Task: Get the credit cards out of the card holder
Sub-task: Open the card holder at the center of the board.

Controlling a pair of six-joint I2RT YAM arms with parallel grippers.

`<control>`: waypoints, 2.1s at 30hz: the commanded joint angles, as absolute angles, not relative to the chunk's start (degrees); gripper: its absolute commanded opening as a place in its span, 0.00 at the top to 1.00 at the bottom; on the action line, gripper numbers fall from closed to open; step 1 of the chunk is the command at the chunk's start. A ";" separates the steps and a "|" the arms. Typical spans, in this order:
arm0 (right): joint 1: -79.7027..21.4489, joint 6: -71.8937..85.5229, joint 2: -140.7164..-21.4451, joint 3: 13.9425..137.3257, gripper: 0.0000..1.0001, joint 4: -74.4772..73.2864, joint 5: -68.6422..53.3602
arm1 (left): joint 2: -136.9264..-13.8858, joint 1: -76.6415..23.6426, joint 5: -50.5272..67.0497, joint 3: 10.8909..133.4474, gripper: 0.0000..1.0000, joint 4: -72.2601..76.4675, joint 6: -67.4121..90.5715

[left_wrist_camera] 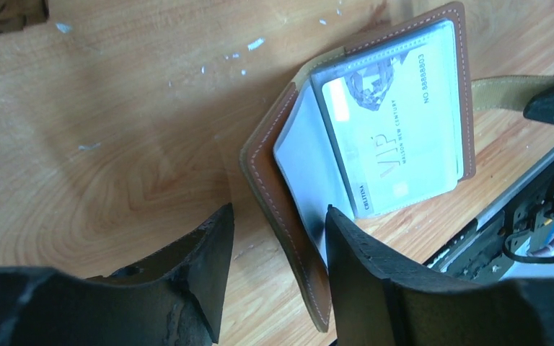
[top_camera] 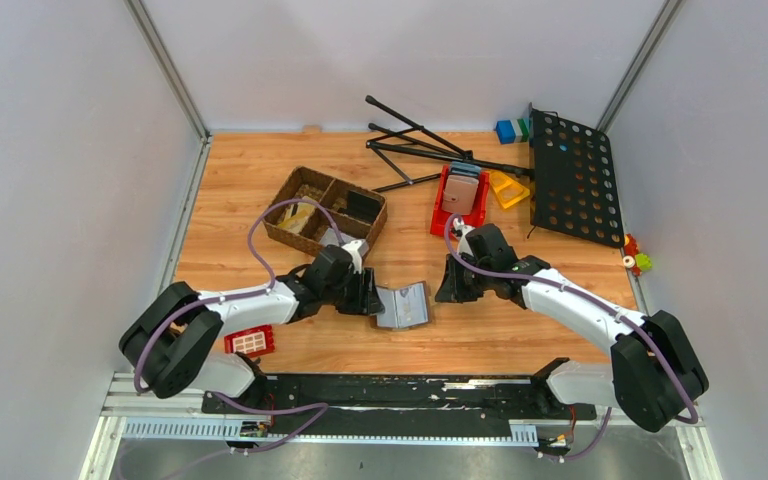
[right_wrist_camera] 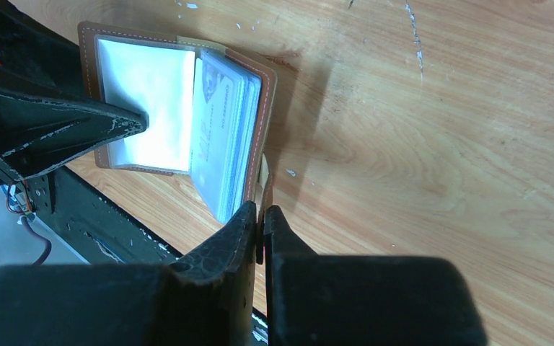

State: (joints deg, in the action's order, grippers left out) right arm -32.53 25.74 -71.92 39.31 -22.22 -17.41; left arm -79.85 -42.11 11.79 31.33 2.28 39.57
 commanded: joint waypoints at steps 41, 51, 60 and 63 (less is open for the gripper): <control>-32.32 26.48 -70.76 39.30 1.00 -17.59 -21.08 | -86.58 -41.89 19.69 31.14 0.69 17.76 45.96; -31.39 26.14 -67.06 37.00 0.72 -18.02 -18.40 | -80.75 -41.09 20.21 29.77 1.00 16.63 46.15; -28.94 27.78 -63.24 34.11 0.15 -16.48 -19.18 | -73.56 -39.53 23.33 29.53 1.00 17.92 47.80; -27.72 28.83 -61.55 32.65 0.00 -14.74 -21.64 | -70.63 -38.96 23.51 29.88 1.00 17.22 48.11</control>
